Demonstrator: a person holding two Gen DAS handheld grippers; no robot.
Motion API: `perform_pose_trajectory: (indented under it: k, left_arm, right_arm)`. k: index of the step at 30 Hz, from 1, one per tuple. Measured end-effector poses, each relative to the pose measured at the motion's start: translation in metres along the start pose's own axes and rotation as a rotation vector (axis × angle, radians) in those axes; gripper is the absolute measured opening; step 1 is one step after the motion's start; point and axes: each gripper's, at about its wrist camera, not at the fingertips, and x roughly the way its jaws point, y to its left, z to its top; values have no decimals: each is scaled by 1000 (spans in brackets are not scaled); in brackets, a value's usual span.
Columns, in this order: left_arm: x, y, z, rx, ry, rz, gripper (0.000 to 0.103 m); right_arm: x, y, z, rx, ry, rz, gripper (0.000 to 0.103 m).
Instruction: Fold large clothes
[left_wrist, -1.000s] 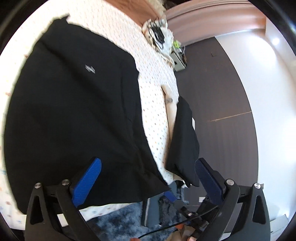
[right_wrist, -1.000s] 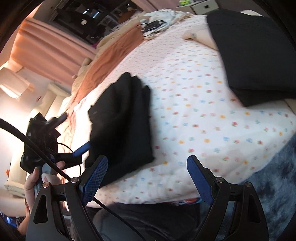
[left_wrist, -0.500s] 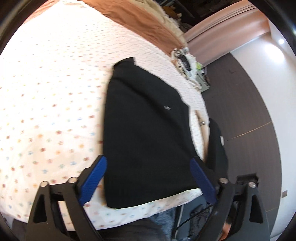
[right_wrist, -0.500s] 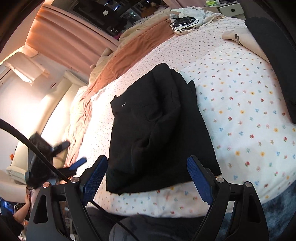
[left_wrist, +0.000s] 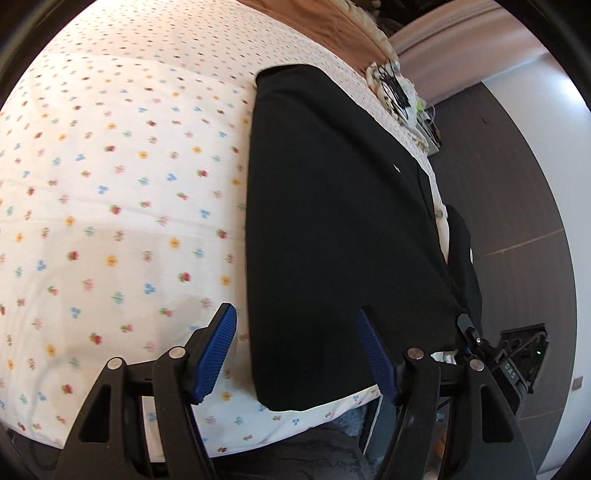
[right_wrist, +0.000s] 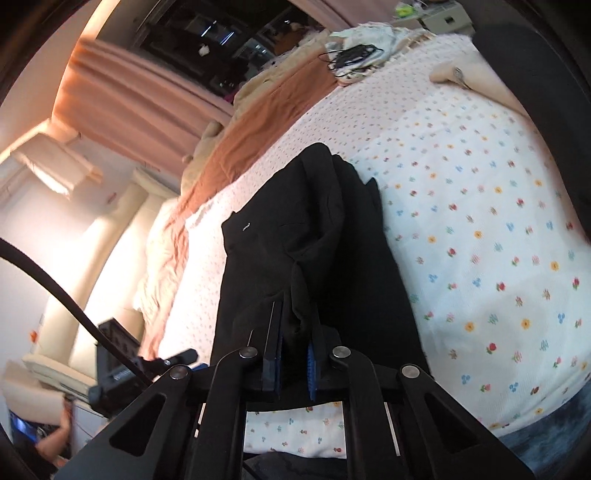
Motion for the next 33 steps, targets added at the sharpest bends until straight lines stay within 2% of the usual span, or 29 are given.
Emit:
perform_pose_trajectory:
  k: [8, 15, 21, 25, 30, 33]
  left_arm:
    - [20, -20, -6, 55, 34, 8, 65]
    - [22, -36, -8, 106, 27, 43, 65]
    - [38, -33, -9, 114, 45, 98, 65]
    - [54, -23, -12, 83, 73, 90, 66]
    - [54, -25, -10, 85, 71, 83, 66]
    - [51, -24, -6, 85, 65, 77, 66]
  right_arm:
    - [19, -55, 20, 113, -10, 46, 4]
    - [16, -72, 18, 139, -20, 68, 3]
    - [21, -84, 22, 127, -12, 34, 3]
    - [33, -106, 9, 173, 13, 18, 3]
    - [28, -99, 12, 148, 45, -24, 3]
    - [20, -82, 21, 110, 68, -50, 8]
